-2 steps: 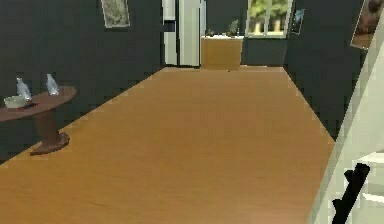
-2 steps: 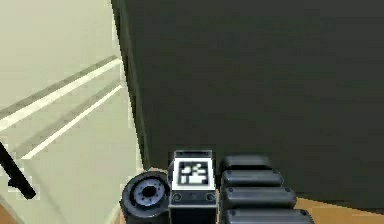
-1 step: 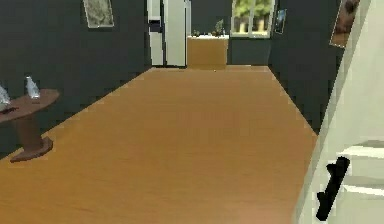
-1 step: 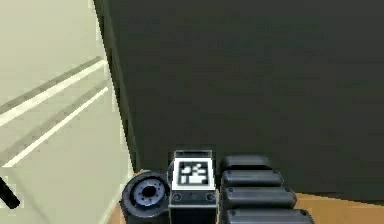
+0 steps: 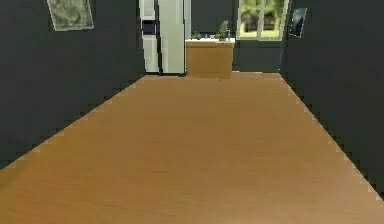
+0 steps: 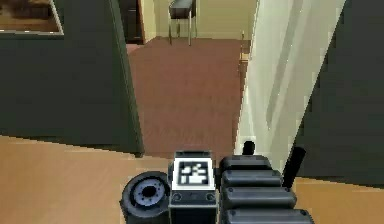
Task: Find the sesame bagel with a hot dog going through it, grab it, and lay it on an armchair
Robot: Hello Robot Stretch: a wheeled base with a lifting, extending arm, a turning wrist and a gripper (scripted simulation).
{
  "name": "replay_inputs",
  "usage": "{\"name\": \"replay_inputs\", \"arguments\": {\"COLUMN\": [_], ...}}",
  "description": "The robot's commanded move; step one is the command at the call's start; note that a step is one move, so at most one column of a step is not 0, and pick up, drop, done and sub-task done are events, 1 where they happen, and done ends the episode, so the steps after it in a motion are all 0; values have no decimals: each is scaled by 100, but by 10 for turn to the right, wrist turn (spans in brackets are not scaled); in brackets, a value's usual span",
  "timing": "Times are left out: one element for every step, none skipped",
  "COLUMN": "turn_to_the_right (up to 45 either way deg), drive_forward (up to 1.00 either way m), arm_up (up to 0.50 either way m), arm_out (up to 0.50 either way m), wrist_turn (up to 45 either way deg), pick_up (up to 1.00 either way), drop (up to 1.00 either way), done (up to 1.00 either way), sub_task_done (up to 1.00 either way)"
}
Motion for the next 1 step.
{"name": "replay_inputs", "arguments": {"turn_to_the_right": [450], "drive_forward": [0], "arm_up": [0], "arm_out": [0], "wrist_turn": [0], "pick_up": [0], "drop": [0], "done": [0], "sub_task_done": [0]}}
